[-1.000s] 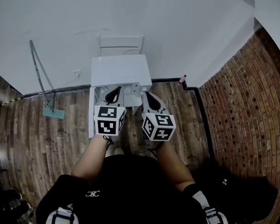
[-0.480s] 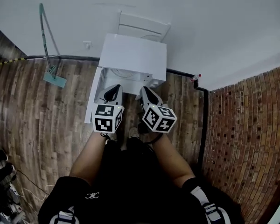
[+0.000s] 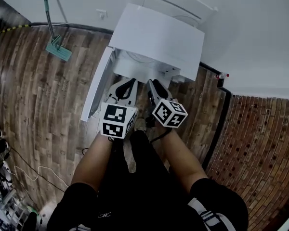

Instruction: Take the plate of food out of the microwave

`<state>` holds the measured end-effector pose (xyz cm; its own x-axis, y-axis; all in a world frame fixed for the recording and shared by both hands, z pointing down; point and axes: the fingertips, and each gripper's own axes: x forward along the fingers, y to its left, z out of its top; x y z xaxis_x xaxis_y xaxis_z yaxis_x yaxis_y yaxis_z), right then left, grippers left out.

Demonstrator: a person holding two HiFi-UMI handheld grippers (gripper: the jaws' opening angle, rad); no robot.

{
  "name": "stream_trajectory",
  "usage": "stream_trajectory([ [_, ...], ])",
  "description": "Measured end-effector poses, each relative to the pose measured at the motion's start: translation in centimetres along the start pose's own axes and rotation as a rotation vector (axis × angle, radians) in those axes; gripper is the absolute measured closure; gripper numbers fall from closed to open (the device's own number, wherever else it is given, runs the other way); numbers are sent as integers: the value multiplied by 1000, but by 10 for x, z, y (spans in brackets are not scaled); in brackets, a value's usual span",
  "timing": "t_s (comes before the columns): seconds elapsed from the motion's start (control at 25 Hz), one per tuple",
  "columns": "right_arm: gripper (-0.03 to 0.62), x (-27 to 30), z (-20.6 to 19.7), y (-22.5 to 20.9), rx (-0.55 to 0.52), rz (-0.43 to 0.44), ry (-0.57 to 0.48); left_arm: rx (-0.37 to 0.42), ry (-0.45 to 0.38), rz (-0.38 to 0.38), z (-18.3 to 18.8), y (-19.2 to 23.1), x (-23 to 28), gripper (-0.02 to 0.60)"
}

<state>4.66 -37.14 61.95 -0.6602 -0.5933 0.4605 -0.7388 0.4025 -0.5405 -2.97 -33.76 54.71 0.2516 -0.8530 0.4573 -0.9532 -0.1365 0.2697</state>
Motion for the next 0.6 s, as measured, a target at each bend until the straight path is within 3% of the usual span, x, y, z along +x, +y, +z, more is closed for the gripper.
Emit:
stream_trajectory([
  [0.12, 477, 40, -32, -40, -3, -32, -7, 2, 16, 15, -40, 23, 26, 581],
  [0.28, 411, 87, -65, -85, 54, -69, -54, -39, 63, 21, -100, 48, 52, 581],
  [0.36, 345, 104, -72, -106, 74, -126, -99, -50, 90, 6, -124, 52, 59, 581],
  [0.6, 336, 144, -64, -144, 76, -273, -237, 50, 130, -44, -152, 46, 79, 581],
])
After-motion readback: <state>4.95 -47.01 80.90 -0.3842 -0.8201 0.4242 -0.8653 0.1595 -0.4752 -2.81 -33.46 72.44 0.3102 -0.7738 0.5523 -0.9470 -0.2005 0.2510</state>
